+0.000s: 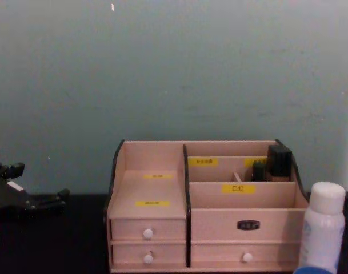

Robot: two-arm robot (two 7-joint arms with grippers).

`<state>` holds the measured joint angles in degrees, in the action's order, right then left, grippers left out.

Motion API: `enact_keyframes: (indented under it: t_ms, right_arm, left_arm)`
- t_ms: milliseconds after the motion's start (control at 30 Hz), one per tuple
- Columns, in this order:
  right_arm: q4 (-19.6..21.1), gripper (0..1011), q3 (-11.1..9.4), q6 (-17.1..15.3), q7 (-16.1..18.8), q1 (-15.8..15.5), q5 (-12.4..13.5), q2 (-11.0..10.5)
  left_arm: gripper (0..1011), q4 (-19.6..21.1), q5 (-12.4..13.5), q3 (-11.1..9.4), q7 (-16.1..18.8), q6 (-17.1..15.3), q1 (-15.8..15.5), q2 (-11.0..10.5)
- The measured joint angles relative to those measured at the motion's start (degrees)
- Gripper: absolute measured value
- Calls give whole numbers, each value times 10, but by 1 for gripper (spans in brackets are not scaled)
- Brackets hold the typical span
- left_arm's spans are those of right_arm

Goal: Pick up the facial cleanser and watermelon frost from the table and place them into the tiered storage box.

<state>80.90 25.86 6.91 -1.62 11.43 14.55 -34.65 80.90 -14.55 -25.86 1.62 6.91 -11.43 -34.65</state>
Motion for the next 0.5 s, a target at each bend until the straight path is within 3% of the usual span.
enact_keyframes:
  t_ms: [500]
  right_arm:
    - [-1,1003,-7,0,11,1,3,3]
  left_arm:
    - [1001,0,0,0,0,0,0,0]
